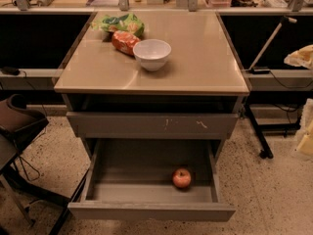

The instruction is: Pick apple from middle drawer and place on counter

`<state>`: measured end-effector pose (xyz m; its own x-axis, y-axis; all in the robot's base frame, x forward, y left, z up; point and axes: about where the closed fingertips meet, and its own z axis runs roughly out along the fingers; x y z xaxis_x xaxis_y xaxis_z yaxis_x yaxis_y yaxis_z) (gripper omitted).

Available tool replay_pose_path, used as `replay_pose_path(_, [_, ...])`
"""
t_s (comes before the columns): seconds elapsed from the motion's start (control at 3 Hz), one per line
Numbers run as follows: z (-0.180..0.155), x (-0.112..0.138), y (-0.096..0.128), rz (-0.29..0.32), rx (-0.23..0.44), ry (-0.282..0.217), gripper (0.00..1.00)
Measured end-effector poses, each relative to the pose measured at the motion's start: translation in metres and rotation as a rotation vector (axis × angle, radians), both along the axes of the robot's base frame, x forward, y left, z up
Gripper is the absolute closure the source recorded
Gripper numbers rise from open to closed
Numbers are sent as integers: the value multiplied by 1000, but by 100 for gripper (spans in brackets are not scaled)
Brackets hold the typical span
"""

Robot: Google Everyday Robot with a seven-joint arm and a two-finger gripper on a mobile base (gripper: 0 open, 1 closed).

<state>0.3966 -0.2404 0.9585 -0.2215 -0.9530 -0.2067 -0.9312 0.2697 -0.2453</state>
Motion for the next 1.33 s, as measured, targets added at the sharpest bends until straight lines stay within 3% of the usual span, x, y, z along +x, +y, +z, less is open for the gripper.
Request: replay_pose_path(1.33, [-13, -30, -17, 0, 0, 0, 0])
